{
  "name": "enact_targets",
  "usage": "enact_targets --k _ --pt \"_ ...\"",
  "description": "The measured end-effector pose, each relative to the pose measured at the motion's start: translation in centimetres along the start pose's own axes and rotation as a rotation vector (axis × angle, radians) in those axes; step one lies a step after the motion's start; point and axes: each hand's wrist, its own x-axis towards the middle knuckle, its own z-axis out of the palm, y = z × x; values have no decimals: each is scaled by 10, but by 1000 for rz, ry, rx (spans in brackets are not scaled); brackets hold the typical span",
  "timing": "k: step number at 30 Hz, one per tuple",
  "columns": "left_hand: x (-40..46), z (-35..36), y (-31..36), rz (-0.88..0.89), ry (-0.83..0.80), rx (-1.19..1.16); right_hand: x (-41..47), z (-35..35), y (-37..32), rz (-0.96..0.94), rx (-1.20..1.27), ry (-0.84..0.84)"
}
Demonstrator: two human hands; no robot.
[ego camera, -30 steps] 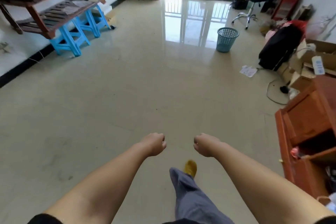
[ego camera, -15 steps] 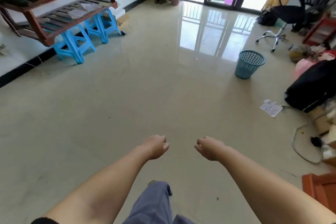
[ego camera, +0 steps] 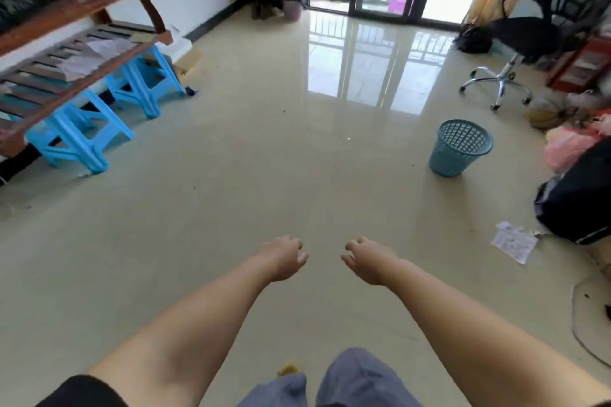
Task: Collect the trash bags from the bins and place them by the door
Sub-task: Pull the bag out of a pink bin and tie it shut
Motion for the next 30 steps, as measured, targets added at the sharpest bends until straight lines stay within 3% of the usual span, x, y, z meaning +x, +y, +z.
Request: enact_targets --k 18,30 --pt "387 -272 -3 -52 29 -64 372 -308 122 7 -94 -30" --pt "641 -455 -111 -98 35 -93 649 -487 89 -60 -100 -62"
